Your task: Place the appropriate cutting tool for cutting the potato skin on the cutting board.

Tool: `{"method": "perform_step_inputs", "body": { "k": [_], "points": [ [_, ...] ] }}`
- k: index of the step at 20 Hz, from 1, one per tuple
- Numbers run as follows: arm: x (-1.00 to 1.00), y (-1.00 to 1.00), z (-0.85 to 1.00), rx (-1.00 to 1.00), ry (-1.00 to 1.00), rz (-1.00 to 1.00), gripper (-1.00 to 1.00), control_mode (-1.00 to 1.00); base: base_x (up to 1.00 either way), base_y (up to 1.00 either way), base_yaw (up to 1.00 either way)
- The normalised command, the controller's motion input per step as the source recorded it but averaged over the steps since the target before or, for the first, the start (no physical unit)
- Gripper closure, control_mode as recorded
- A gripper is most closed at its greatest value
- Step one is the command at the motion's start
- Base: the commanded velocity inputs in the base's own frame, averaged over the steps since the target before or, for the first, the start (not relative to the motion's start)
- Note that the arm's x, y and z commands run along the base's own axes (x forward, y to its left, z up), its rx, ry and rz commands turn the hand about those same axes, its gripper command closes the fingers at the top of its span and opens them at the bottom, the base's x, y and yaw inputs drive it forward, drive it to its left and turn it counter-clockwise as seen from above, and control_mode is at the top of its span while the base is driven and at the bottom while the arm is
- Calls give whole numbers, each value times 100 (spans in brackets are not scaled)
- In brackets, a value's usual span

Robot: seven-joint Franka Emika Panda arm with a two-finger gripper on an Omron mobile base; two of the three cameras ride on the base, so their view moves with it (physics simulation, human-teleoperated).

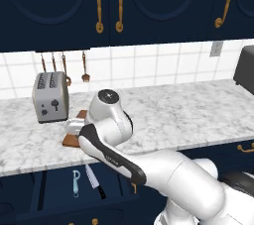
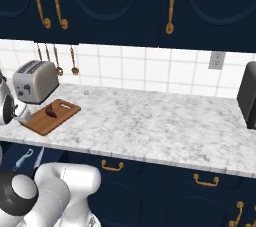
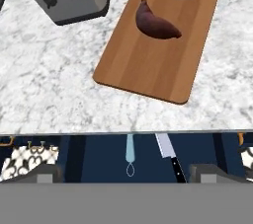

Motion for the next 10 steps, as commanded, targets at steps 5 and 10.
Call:
{"method": "perform_step_inputs", "body": {
  "k": [5, 10],
  "points": [
    [-26, 0, -42, -2, -3, 0, -100, -100, 0, 0, 0],
    [-43, 1, -69, 0, 0, 0, -100, -100, 0, 0, 0]
  ]
}}
